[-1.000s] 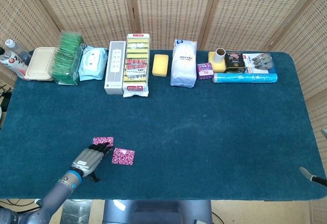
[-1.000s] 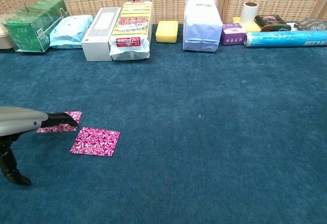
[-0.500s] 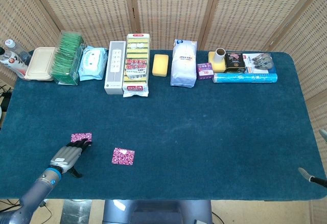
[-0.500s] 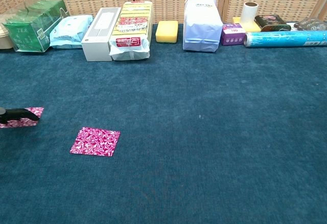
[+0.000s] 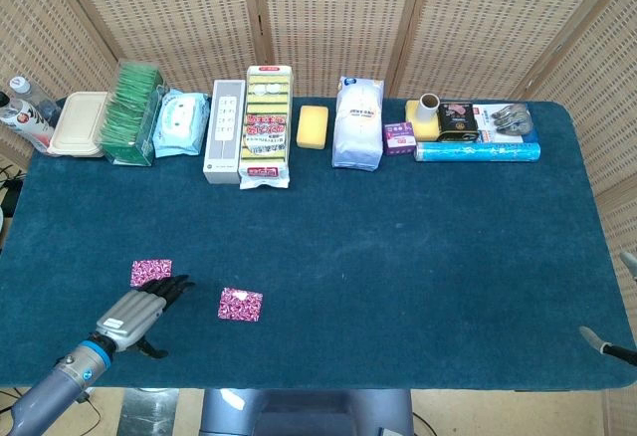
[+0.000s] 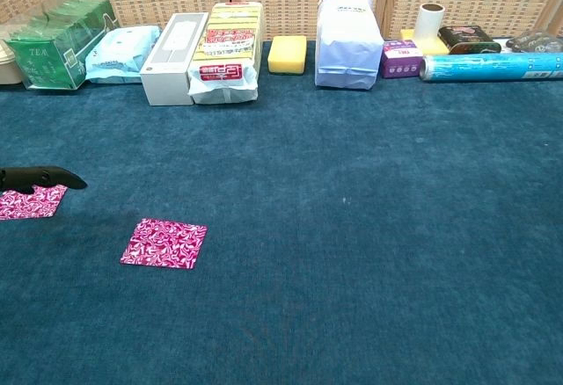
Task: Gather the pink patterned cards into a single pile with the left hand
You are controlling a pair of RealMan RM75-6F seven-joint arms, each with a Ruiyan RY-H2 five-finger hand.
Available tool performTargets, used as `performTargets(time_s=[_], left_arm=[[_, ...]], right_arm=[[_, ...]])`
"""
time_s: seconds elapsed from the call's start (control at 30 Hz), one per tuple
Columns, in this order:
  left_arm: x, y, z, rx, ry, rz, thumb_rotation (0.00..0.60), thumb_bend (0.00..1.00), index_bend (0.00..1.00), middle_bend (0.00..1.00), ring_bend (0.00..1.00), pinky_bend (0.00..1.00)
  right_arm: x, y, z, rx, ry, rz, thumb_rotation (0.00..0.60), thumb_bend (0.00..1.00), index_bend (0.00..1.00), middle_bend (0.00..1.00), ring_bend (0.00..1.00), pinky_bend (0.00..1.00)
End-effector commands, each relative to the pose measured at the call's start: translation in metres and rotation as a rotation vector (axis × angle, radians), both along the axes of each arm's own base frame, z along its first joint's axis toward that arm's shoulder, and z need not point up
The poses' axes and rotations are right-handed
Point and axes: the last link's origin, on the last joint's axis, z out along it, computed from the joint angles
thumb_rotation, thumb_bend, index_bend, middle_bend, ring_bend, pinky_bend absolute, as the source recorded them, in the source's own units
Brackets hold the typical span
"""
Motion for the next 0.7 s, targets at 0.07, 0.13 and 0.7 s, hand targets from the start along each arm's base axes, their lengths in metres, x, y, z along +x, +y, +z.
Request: performTargets(time_s=[0.07,0.13,0.7], left_arm=[[0.023,-0.014,-0.017,-0.096,-0.006,-0.075,0.600,0.06,0.00,0.00,0.00,0.07],[0.030,-0.015,-0.025,-0.115,-0.003,-0.087,0.600,0.06,0.00,0.00,0.00,0.07],[0.061,-0.006,-0.068,-0.181,0.080,-0.107,0.600,0.06,0.00,0.00,0.00,0.07]], right_arm=[[-0.001,0.000,0.001,-0.002,-0.005,0.000,0.600,0.00,0.04,0.00,0.00,0.00],[-0.001,0.001,0.003,-0.004,-0.009,-0.001,0.600,0.00,0.04,0.00,0.00,0.00],[-0.005,0.000,0.007,-0.014,-0.023,-0.008,0.600,0.00,0.04,0.00,0.00,0.00]])
